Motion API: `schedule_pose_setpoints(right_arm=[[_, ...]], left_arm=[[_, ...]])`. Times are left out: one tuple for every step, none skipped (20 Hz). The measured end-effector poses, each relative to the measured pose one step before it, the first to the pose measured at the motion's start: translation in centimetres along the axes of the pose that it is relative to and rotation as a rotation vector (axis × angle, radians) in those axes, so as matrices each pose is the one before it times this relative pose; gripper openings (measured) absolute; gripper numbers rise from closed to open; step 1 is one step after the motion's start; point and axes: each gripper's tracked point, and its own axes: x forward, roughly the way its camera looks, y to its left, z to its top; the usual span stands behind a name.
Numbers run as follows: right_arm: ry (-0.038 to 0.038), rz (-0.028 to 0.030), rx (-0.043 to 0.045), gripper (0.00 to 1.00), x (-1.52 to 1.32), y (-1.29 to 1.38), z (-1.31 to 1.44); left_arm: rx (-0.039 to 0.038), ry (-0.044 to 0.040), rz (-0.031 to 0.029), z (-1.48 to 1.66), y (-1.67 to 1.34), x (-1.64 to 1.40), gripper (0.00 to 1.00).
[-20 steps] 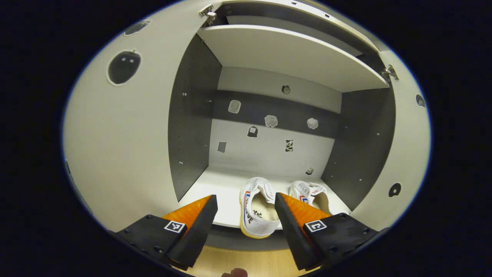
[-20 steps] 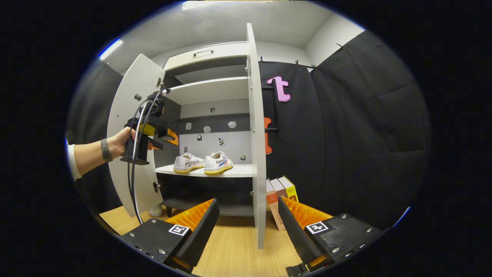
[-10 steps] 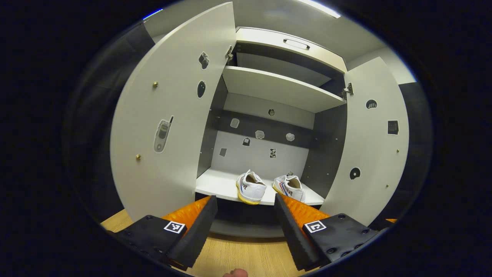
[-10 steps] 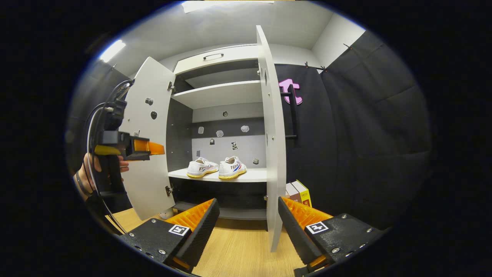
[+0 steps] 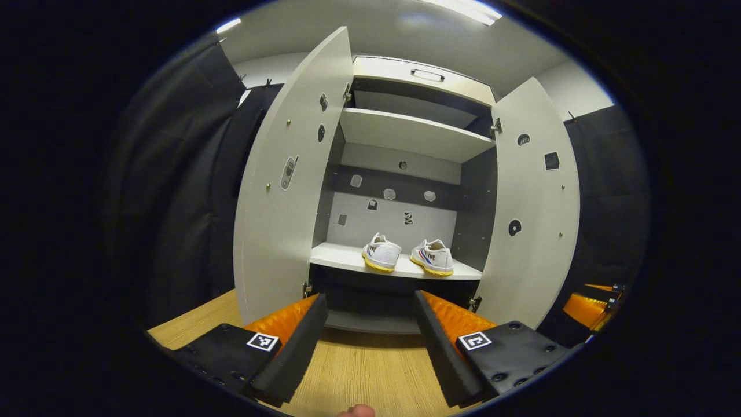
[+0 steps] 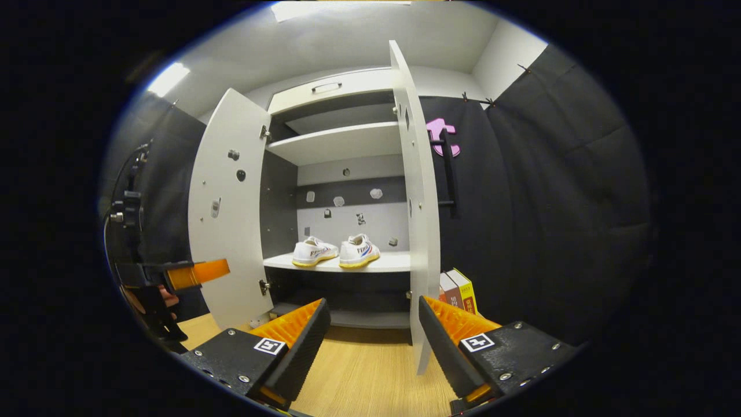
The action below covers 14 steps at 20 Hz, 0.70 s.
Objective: Grab one shoe with the right hand and put it into the shoe cabinet, grab the other shoe with the left hand and put it into the shoe cabinet; then close the right door with the right hand and the left door with the left hand.
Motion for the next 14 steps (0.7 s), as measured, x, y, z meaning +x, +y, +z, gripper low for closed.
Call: schedule_pose_setpoints(right_arm=[[-0.02593,-0.01504,-0.01068,0.90,0.172,-1.328,1.522],[-0.02196,-0.02024,-0.01037,0.94,0.329,-1.596,1.638],[-0.02432,-0.02398,-0.01347,0.94,0.570,-1.850,1.788],[-0.02520,-0.02908,-0.02062,0.94,0.890,-2.164,1.800],[-0.01216,-0.04304,-0.02795,0.99,1.043,-2.371,1.481],[-0.00481,-0.05228,-0.02749,0.94,1.110,-2.488,0.953],[0.00396,-0.04140,-0.01913,0.94,1.215,-1.958,0.864],[-0.00240,-0.02853,-0.00212,0.94,1.246,-1.368,0.837],[-0.00398,-0.01881,0.01511,0.94,1.151,-0.836,0.845],[-0.00745,0.00224,0.02052,0.94,1.119,-0.259,0.707],[-0.00421,0.00011,0.01549,0.94,1.222,-0.338,0.431],[0.00121,-0.00184,0.00282,0.94,0.850,-0.208,0.110],[0.00234,-0.00016,-0.00129,0.90,0.812,-0.124,-0.035],[0.00064,0.00357,-0.00301,0.94,0.561,-0.062,0.004]], left_arm=[[0.00108,0.00006,0.01155,-0.214,0.327,-0.414,0.97],[0.00347,0.00060,0.01319,-0.154,0.291,-0.435,0.97],[0.00499,-0.00164,0.00648,-0.159,0.032,-0.547,0.97],[0.00427,-0.00662,0.00325,-0.045,0.089,-0.490,0.97],[-0.00345,-0.00500,0.00170,-0.077,0.018,-0.304,0.97],[-0.00356,-0.00015,0.00006,-0.140,-0.041,-0.393,0.97],[-0.00242,0.00219,0.00377,-0.233,0.148,-0.154,0.97],[-0.00017,-0.00026,0.00321,-0.142,0.130,-0.317,0.97],[-0.00035,-0.00043,0.00264,-0.049,0.101,-0.173,0.97],[-0.00132,-0.00225,0.00262,0.143,-0.609,-0.750,0.97],[0.00291,-0.00159,0.00242,0.014,-0.020,-0.067,0.97],[0.00440,0.00081,-0.00107,-0.058,0.038,-0.073,0.97],[0.00483,0.00279,-0.00243,-0.161,-0.042,-0.161,0.97],[0.00590,0.00029,0.00304,-0.043,0.079,-0.121,0.97]])
